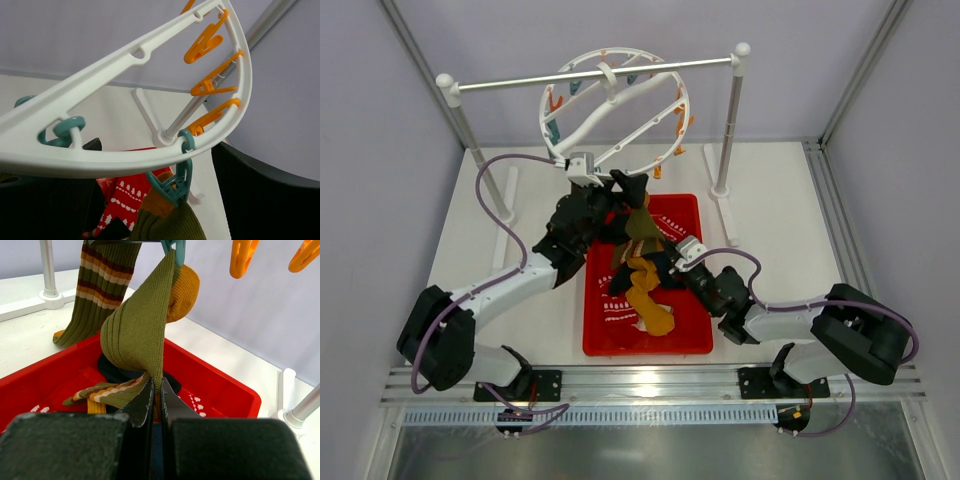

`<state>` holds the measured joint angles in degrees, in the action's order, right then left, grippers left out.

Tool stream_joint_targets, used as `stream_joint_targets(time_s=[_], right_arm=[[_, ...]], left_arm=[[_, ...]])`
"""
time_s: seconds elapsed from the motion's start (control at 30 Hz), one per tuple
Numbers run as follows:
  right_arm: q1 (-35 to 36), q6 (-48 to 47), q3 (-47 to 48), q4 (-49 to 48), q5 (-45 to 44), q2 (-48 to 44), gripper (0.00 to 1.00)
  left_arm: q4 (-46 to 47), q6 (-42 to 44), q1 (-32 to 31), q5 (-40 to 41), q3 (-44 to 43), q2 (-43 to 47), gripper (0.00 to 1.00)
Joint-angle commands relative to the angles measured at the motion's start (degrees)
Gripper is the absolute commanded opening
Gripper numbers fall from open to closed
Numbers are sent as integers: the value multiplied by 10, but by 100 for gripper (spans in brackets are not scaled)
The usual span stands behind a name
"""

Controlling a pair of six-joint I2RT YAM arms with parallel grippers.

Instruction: Remove the socks clipped to the hanger

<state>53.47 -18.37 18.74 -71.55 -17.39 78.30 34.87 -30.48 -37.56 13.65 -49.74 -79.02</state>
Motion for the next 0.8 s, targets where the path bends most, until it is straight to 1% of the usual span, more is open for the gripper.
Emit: stream_joint_targets(time_s=[0.0, 0.07, 0.17, 0.2, 0.3, 0.53, 0.7, 0.77], right_arm=[[3, -1, 16, -139, 9, 4, 4], [3, 2, 16, -134, 13, 2, 4], [3, 4, 16, -133, 16, -2, 4], [4, 4, 15, -132, 16, -3, 4], [4, 4, 15, -132, 17, -3, 4], [6, 1, 11, -139, 15, -3, 4], [8, -11, -1, -144, 2, -31, 4], [8, -19, -2, -134, -3, -46, 4]], left_arm=[[0, 5, -10, 29, -33, -2, 86], [-8, 14, -18, 44, -40, -5, 76], [-8, 17, -21, 53, -43, -11, 46], [-12, 17, -22, 54, -46, -13, 26], [-23, 18, -22, 58, -59, -24, 0], [-24, 24, -25, 59, -63, -31, 0], [-24, 33, -26, 60, -50, -20, 0], [-27, 40, -25, 58, -48, -14, 3]])
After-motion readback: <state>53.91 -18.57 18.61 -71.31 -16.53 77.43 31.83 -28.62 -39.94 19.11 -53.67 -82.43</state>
